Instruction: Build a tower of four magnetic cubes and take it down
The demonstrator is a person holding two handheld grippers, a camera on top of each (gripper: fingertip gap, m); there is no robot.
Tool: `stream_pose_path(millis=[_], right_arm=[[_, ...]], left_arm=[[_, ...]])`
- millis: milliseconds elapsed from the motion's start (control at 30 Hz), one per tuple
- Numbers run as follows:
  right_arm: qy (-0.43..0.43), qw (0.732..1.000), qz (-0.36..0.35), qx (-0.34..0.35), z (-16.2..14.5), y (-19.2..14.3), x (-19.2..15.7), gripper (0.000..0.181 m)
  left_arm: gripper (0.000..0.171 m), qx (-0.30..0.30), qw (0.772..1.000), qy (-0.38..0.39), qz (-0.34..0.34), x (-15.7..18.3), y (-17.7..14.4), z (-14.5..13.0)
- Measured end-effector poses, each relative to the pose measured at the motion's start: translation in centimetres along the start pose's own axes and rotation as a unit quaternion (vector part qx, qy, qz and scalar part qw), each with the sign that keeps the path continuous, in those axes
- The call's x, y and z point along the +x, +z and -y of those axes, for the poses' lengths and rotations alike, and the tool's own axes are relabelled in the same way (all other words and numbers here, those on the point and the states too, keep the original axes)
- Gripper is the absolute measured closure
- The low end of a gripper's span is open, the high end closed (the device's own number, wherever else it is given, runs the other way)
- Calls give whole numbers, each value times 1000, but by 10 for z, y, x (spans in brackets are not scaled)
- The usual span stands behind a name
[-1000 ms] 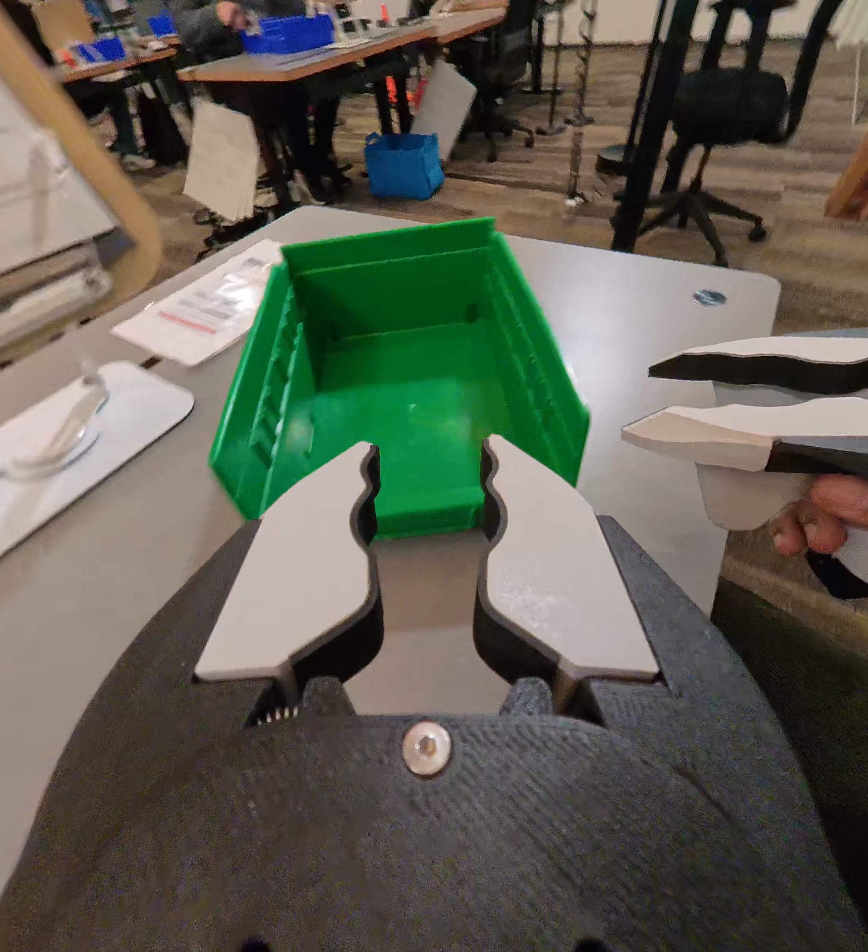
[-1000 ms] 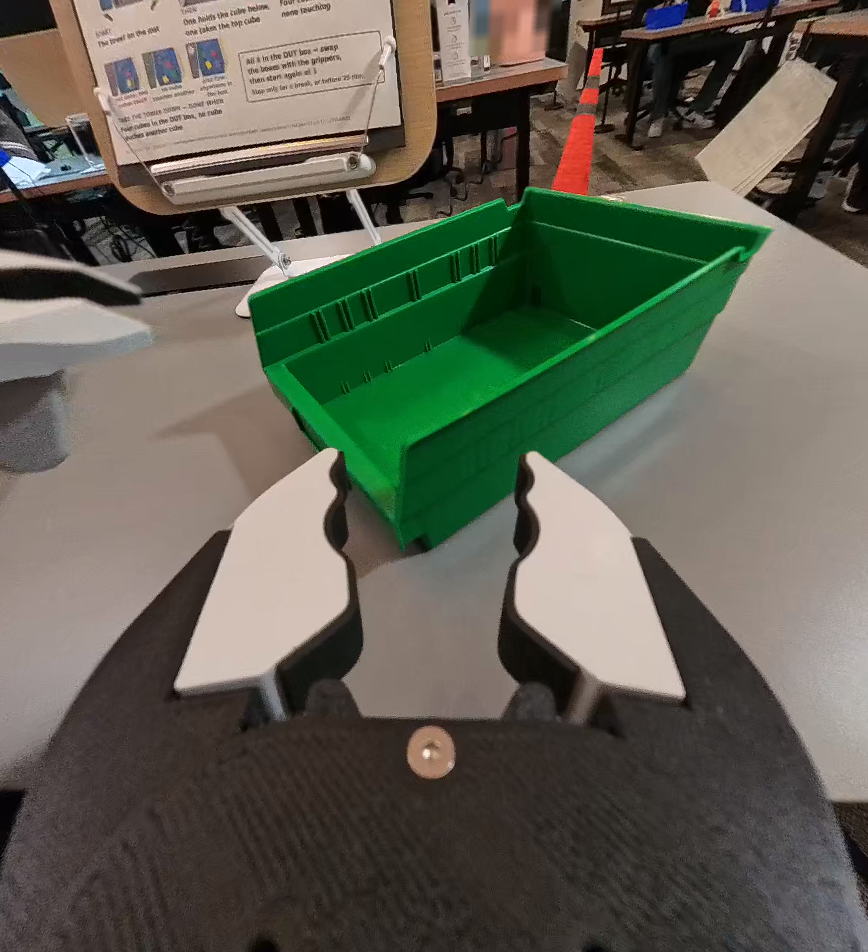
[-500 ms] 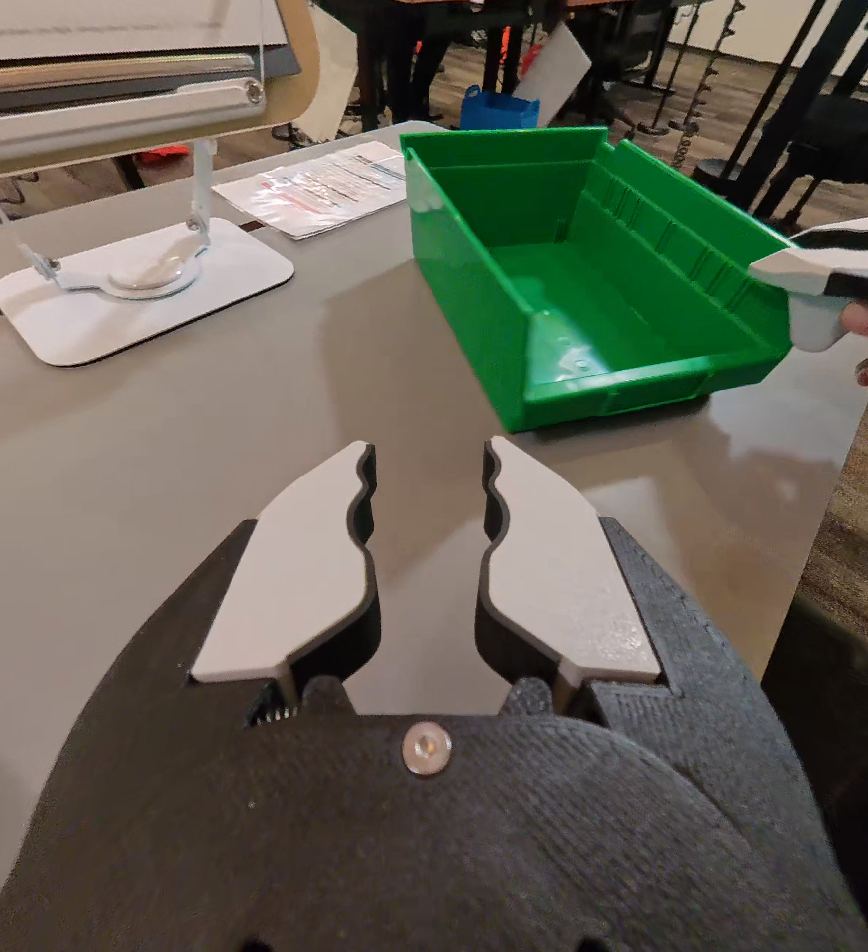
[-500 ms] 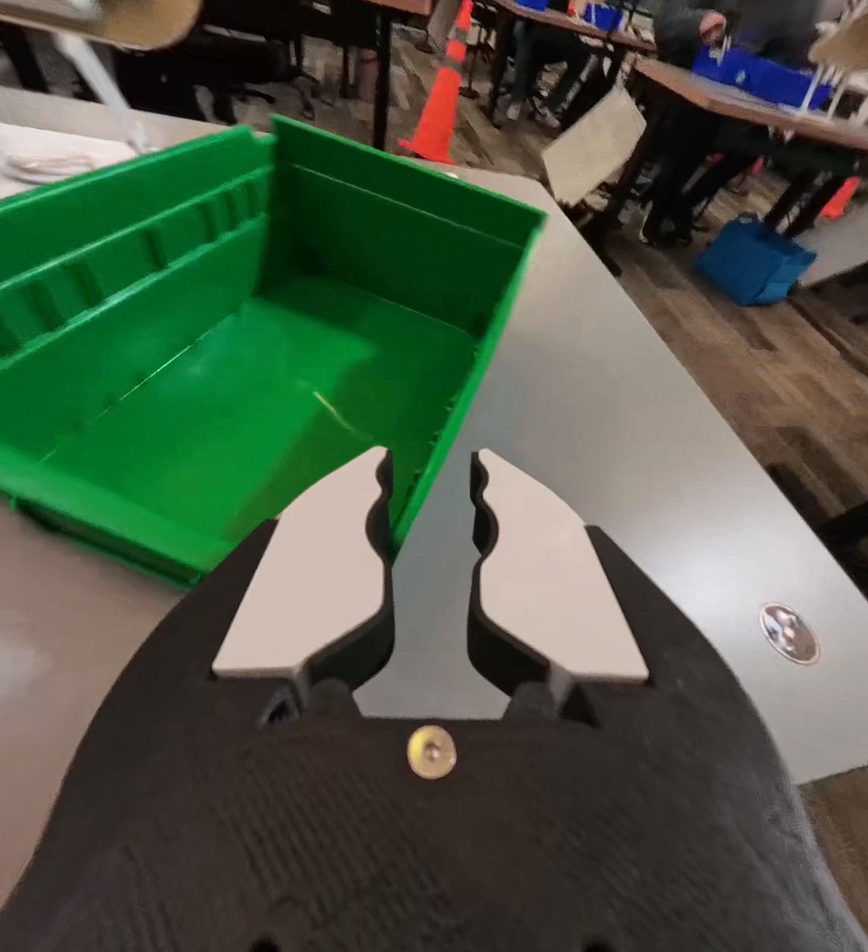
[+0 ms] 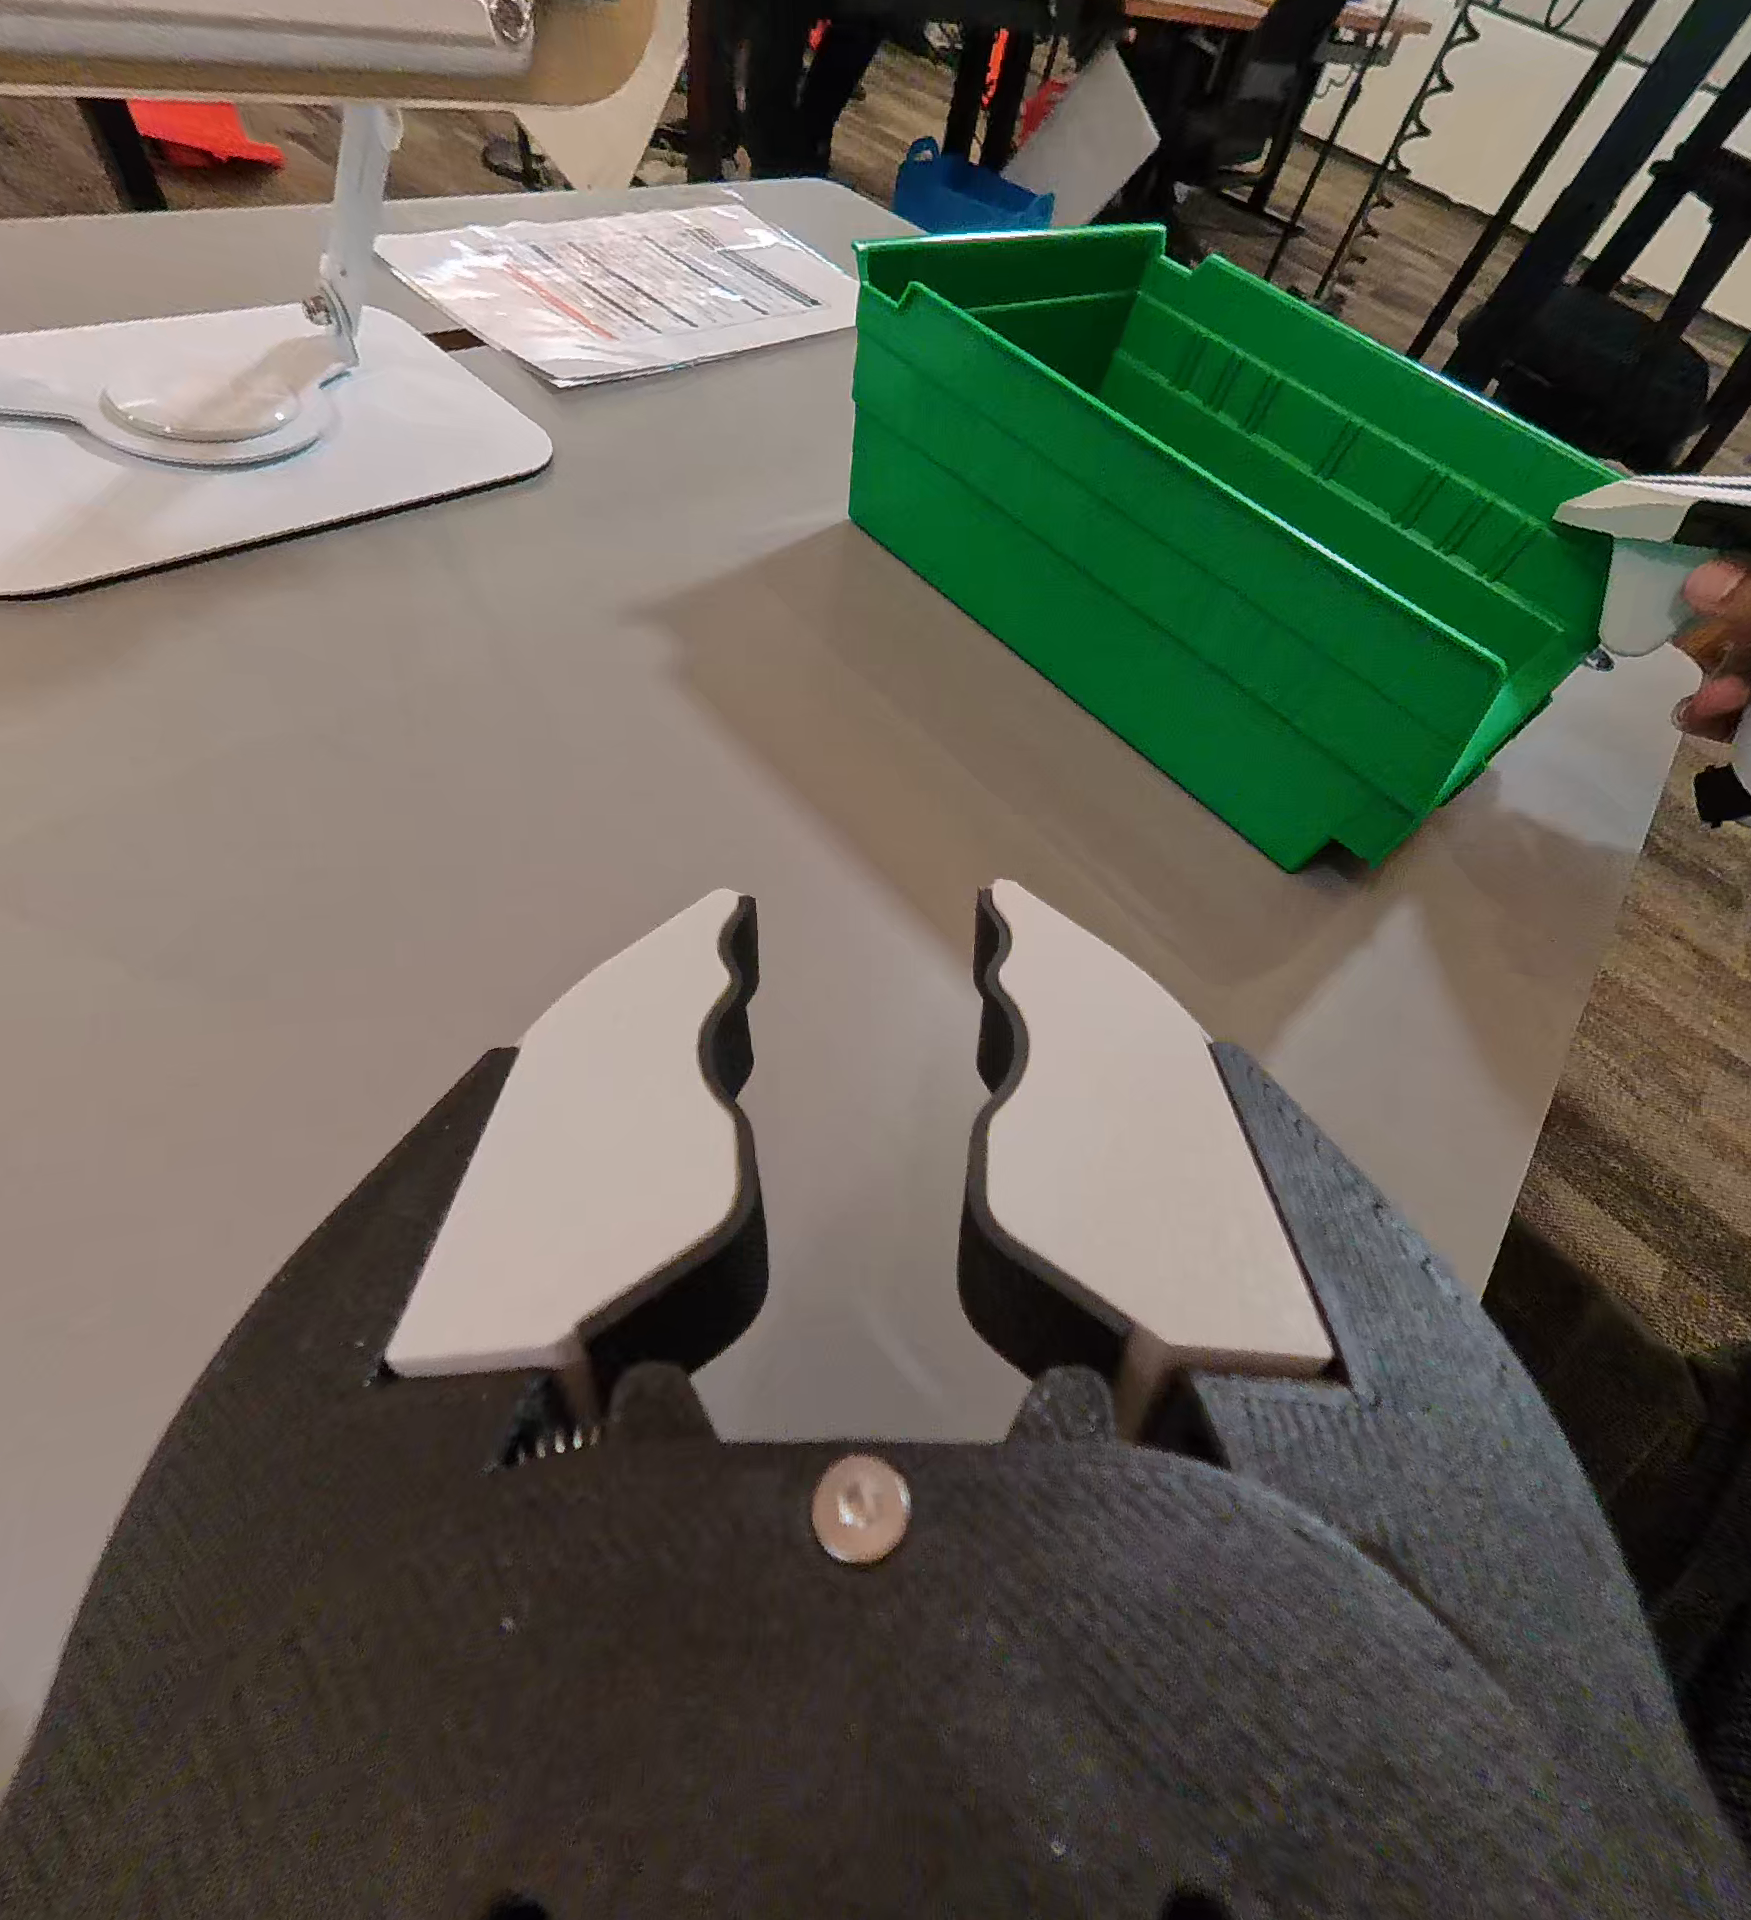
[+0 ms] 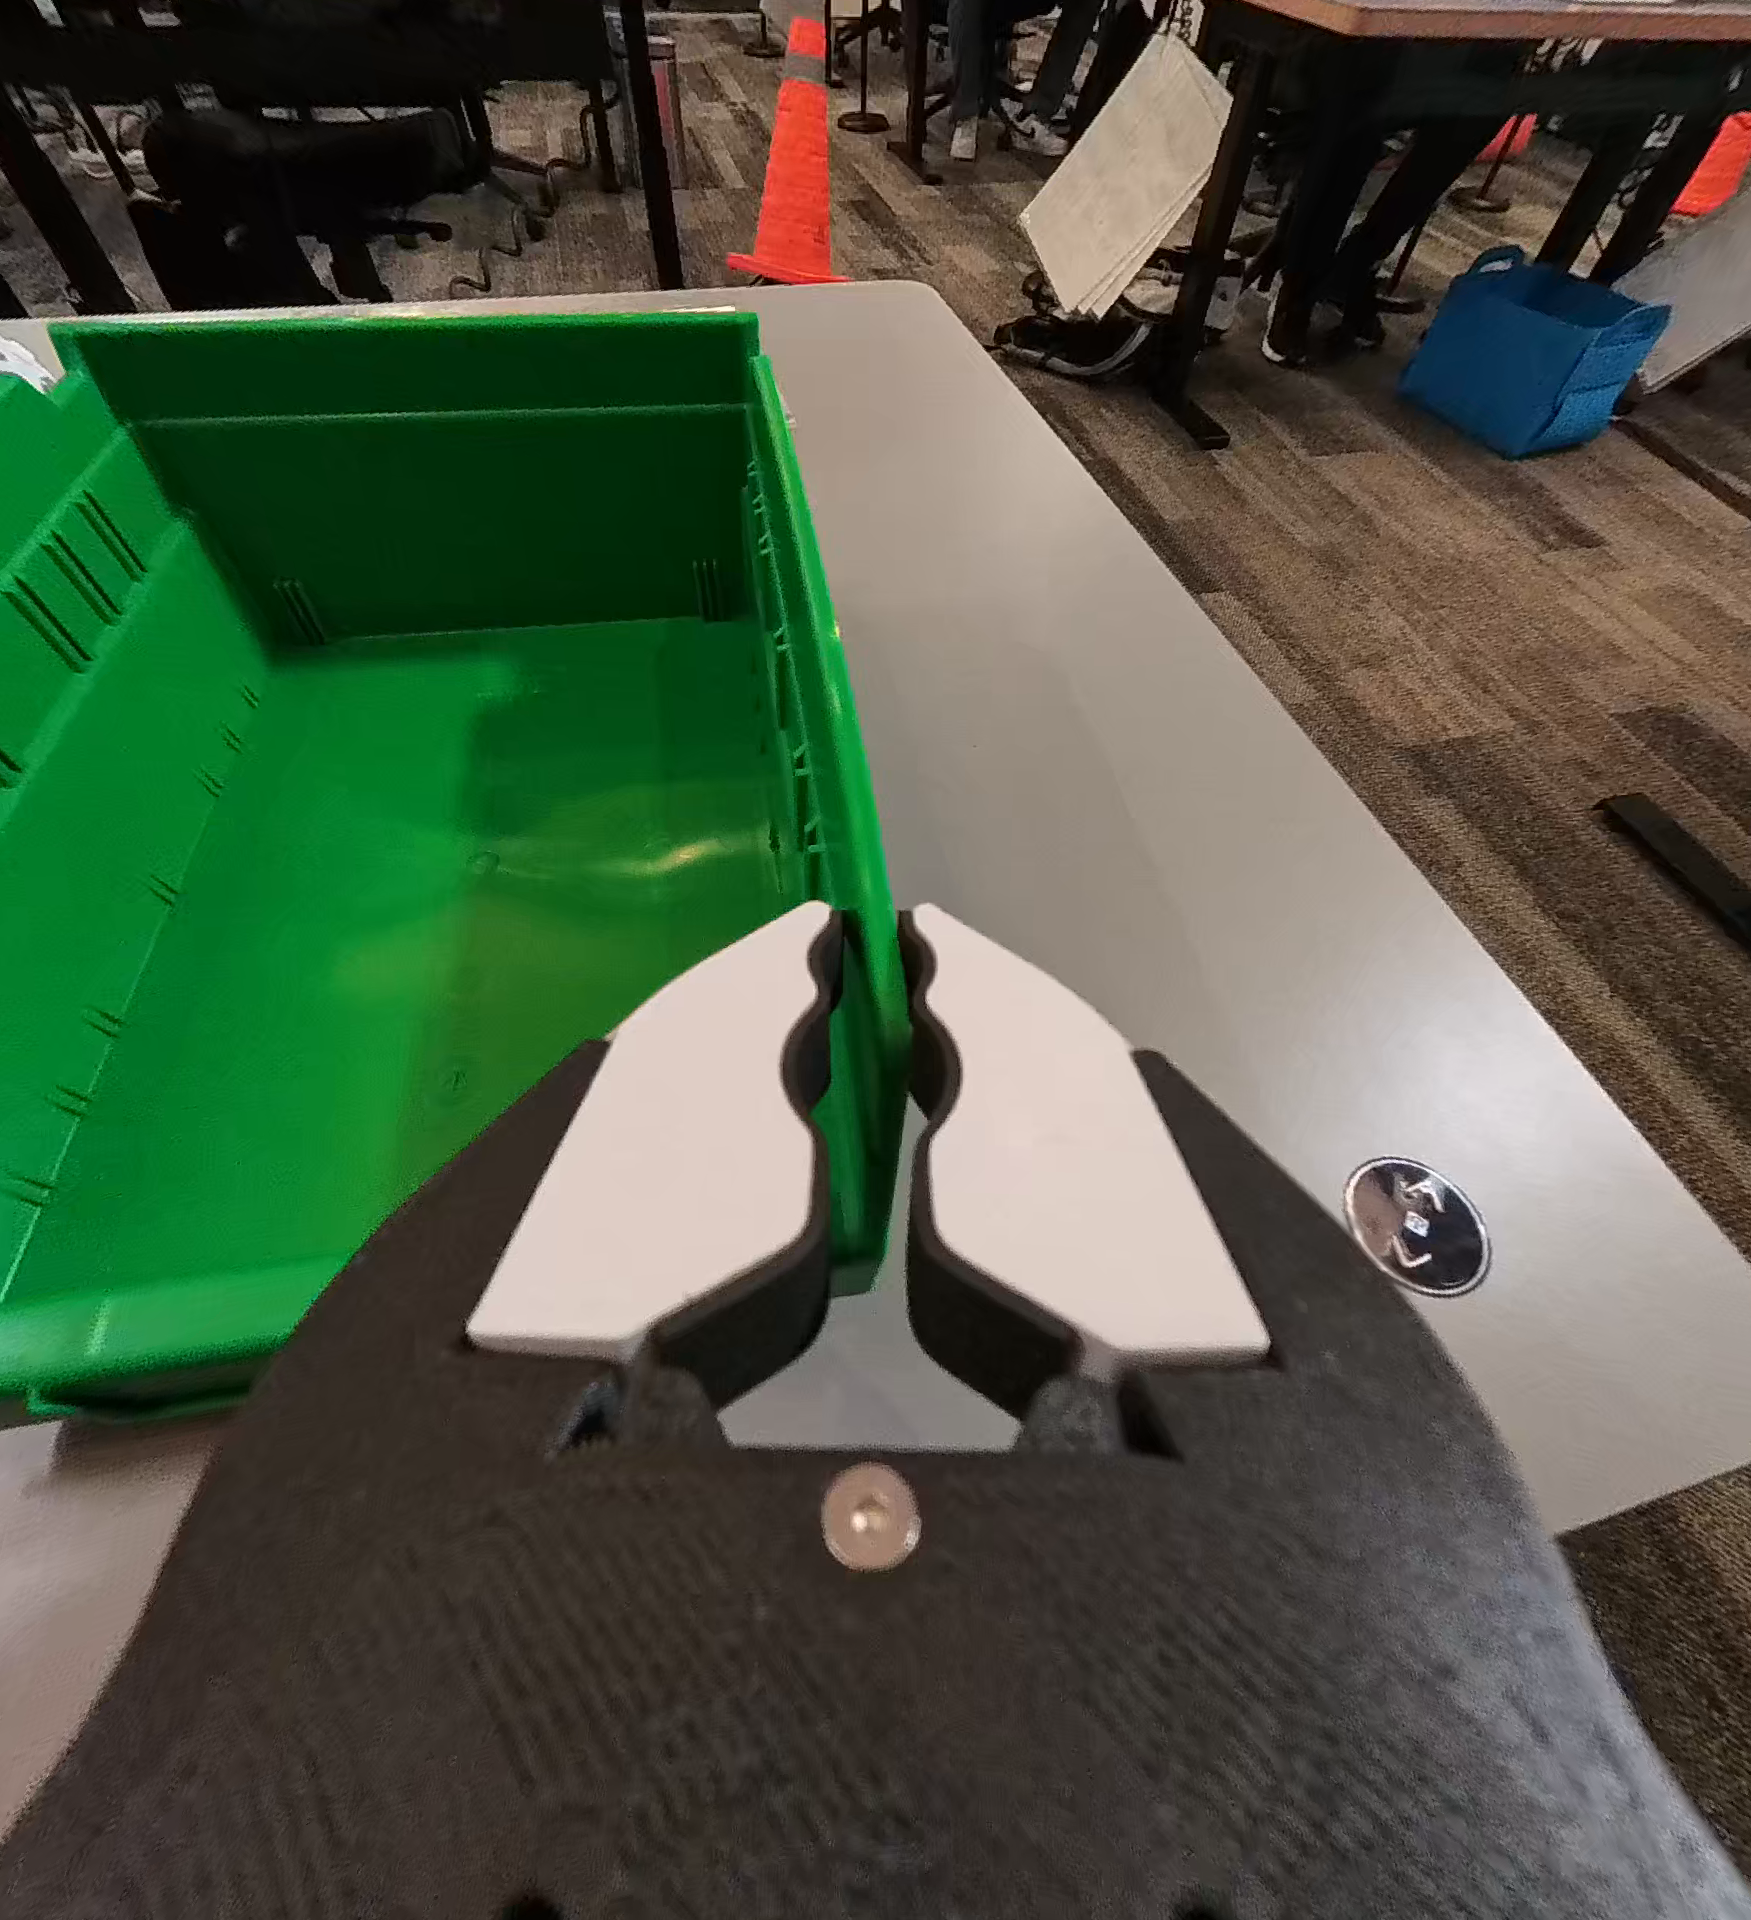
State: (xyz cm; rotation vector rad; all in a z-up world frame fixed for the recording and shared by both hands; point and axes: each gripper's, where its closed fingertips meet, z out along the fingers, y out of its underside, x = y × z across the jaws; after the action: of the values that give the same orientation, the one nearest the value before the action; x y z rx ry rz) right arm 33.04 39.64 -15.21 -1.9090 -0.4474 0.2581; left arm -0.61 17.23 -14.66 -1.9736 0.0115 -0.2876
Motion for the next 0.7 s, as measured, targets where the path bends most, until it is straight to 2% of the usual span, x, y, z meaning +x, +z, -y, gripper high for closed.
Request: stream_pose_path(millis=[233,700], right_arm=[[-13,1000,-20,2,0,1,13,168],[1,1000,-10,14,2,7,26,167]], left_arm=[[131,-3,1000,2,-3,0,1,-2],[131,-12,1000,-2,-7,-3,3,-6]])
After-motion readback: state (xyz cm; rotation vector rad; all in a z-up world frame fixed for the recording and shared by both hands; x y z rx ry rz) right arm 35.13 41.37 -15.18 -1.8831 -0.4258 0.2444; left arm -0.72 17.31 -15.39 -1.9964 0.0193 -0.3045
